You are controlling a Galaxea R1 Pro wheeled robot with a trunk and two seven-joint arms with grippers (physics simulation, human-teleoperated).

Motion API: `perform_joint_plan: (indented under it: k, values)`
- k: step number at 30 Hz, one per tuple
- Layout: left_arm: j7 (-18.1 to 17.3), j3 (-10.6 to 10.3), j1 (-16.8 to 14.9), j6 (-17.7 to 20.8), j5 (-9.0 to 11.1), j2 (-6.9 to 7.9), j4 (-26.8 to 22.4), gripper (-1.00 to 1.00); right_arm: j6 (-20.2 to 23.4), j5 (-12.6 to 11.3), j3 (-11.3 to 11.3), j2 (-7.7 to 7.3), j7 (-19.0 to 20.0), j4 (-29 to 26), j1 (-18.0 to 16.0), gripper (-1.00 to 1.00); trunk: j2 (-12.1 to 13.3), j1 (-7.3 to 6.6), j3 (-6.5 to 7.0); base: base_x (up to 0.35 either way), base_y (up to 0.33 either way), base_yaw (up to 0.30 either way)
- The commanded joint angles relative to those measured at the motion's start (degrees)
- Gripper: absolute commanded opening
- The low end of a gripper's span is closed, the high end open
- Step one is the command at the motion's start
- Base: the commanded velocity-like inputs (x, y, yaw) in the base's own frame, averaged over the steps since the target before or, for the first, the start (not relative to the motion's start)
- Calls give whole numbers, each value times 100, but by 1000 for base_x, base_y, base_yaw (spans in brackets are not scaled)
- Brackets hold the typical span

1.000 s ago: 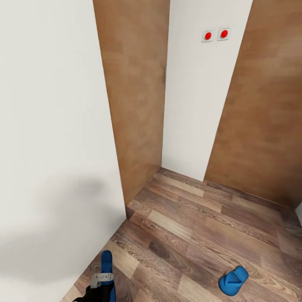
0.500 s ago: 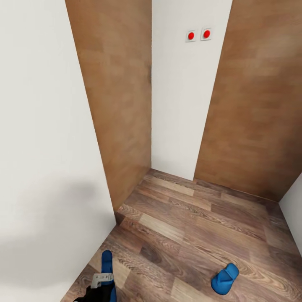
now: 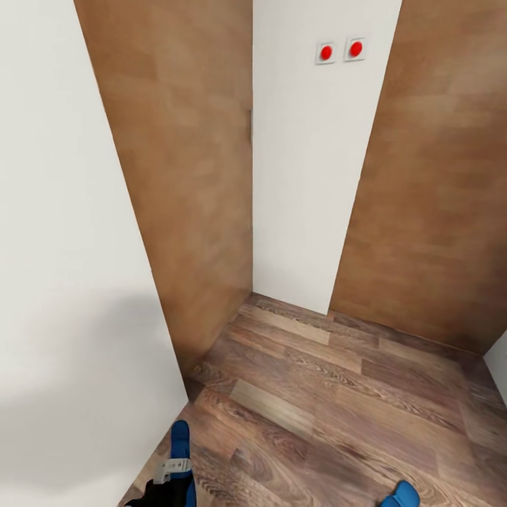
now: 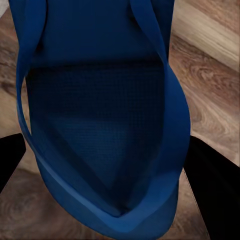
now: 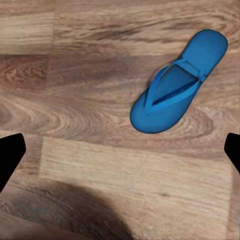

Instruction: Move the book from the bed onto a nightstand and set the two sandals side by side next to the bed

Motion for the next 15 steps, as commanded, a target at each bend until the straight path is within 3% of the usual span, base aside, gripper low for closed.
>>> perform_joint_plan:
  k: [1,15]
  values:
    - [-71,46,-4,-3,14,-2,5,-100,11,-33,-9,-1,26,7,-4,100,-2,2,-5,231,0,-154]
    - [-75,49,-4,-11,14,-2,5,-100,11,-33,-9,1,26,7,-4,100,-2,2,-5,42,0,-229]
